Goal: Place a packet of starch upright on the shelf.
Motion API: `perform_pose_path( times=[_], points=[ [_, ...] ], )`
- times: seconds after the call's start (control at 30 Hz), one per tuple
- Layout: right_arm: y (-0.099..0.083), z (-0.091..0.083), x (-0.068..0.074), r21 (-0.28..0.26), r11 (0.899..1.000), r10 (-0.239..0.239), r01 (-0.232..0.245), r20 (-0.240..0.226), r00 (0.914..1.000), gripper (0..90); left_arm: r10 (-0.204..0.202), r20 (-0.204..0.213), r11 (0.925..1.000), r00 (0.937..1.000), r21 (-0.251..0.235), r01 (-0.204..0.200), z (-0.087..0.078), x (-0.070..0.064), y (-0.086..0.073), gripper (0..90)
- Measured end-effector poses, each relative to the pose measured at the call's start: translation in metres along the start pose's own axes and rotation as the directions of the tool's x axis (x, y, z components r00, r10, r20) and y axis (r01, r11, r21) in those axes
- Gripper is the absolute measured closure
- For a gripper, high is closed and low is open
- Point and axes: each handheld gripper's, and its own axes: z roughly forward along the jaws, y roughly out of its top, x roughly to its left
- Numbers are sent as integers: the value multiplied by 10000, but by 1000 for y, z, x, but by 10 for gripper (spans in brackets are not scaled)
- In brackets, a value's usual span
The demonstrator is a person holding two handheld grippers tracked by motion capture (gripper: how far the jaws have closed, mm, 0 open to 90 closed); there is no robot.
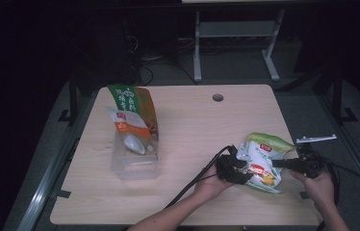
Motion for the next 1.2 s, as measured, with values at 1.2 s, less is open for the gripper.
perform_pose_path(
  times=[1.2],
  points=[
    [32,-26,67,-1651,9667,-1999,1956,-91,9798,900,-1945,223,9759,9807,-965,1957,-21,26,-14,242]
  ],
)
